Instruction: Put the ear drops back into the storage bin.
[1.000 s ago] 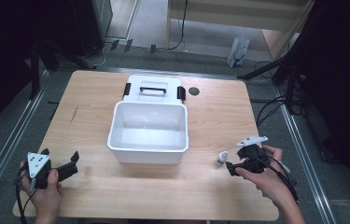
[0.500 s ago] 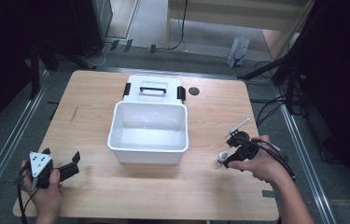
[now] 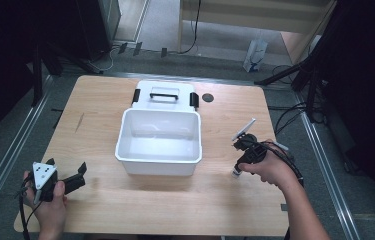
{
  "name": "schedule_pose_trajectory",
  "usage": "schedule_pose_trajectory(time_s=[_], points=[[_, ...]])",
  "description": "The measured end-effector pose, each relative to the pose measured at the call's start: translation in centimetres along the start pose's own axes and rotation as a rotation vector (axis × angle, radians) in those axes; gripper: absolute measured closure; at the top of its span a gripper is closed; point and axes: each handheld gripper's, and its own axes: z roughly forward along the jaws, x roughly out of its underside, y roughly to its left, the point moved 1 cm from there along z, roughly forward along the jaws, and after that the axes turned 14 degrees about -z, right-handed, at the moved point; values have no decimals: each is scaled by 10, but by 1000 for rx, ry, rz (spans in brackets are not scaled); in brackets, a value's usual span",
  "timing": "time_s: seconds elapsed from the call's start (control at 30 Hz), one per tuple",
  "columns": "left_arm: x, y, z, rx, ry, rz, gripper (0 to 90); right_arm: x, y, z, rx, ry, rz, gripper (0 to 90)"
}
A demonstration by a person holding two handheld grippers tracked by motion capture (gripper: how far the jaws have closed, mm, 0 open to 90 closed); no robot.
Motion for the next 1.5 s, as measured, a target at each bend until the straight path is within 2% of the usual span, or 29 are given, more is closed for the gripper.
schedule_pose_trajectory(time_s=[0.03, 0.23, 0.27, 0.33, 0.37, 0.47, 0.53, 0.6, 0.87, 0.93, 1.07, 1.13, 1.27, 1.37, 1.5], points=[[0, 0, 0, 0, 0, 0, 3, -2, 1, 2, -2, 14, -20, 719], [0, 0, 0, 0, 0, -1, 3, -7, 5, -6, -31, 4, -35, 721], [0, 0, 0, 0, 3, 0, 3, -10, 6, -13, -17, -6, -51, 721], [0, 0, 0, -1, 4, 0, 3, -11, 6, -17, -13, -11, -53, 721], [0, 0, 0, -2, 3, 0, 3, -14, 7, -27, -4, -24, -64, 721], [0, 0, 0, -2, 4, 0, 3, -18, 8, -36, 10, -36, -80, 721], [0, 0, 0, -2, 4, 1, 3, -25, 10, -51, 21, -51, -91, 721], [0, 0, 0, -2, 4, 0, 3, -27, 10, -55, 24, -59, -96, 721], [0, 0, 0, -1, 2, 0, 4, -55, 19, -96, 53, -119, -137, 721], [0, 0, 0, -1, 7, 4, 3, -58, 20, -100, 57, -129, -145, 721], [0, 0, 0, -1, 8, 7, 4, -77, 29, -121, 81, -154, -181, 721], [0, 0, 0, -1, 9, 7, 4, -80, 31, -124, 82, -158, -184, 721], [0, -1, 1, 1, 9, 8, 4, -98, 43, -138, 98, -172, -220, 721], [0, -1, 1, 1, 9, 9, 3, -106, 49, -142, 99, -175, -233, 721], [0, -1, 0, 1, 9, 8, 4, -121, 61, -141, 93, -183, -277, 721]])
